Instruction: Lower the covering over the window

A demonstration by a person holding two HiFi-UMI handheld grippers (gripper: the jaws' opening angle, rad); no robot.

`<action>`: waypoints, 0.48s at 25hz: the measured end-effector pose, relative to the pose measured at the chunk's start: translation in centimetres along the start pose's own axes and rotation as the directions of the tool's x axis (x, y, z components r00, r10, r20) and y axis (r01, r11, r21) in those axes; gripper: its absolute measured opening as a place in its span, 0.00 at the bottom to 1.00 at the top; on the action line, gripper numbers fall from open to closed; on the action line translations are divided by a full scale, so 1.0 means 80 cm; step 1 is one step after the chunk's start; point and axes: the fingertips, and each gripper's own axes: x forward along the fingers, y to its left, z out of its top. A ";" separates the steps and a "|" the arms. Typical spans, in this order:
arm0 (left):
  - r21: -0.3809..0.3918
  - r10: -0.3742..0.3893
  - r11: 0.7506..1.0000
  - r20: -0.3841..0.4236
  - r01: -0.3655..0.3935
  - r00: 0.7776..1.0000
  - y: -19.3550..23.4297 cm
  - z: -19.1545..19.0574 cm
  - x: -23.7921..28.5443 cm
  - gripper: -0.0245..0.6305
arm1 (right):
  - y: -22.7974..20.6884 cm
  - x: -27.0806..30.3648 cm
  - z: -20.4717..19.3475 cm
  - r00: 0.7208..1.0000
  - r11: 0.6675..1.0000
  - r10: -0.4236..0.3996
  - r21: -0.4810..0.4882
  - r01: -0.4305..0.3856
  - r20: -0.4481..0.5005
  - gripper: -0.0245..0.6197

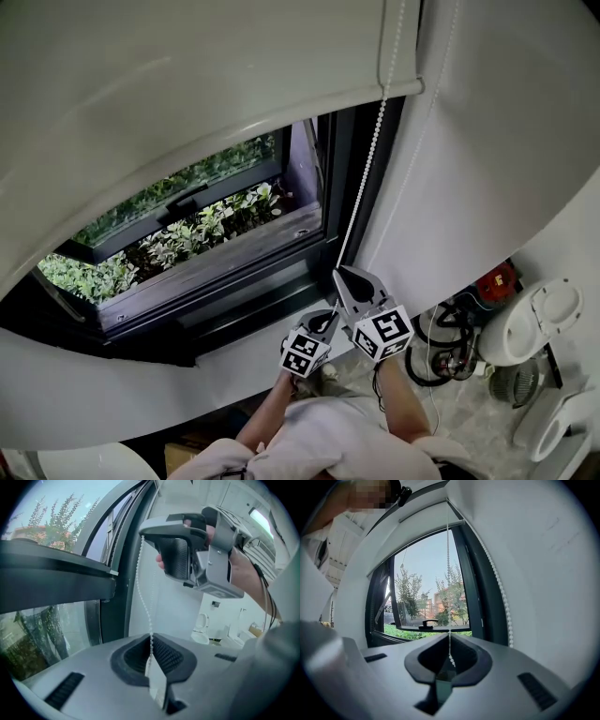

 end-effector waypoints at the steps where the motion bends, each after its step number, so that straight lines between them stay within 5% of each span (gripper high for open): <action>1: -0.002 0.000 1.000 0.001 0.000 1.000 0.001 -0.001 -0.001 0.07 | 0.000 0.001 -0.004 1.000 1.000 0.001 0.002 -0.001 -0.006 0.05; 12: -0.035 0.023 0.999 0.043 -0.022 0.999 0.007 0.017 -0.020 0.07 | -0.002 0.001 -0.075 0.992 0.999 0.014 0.052 -0.007 -0.129 0.05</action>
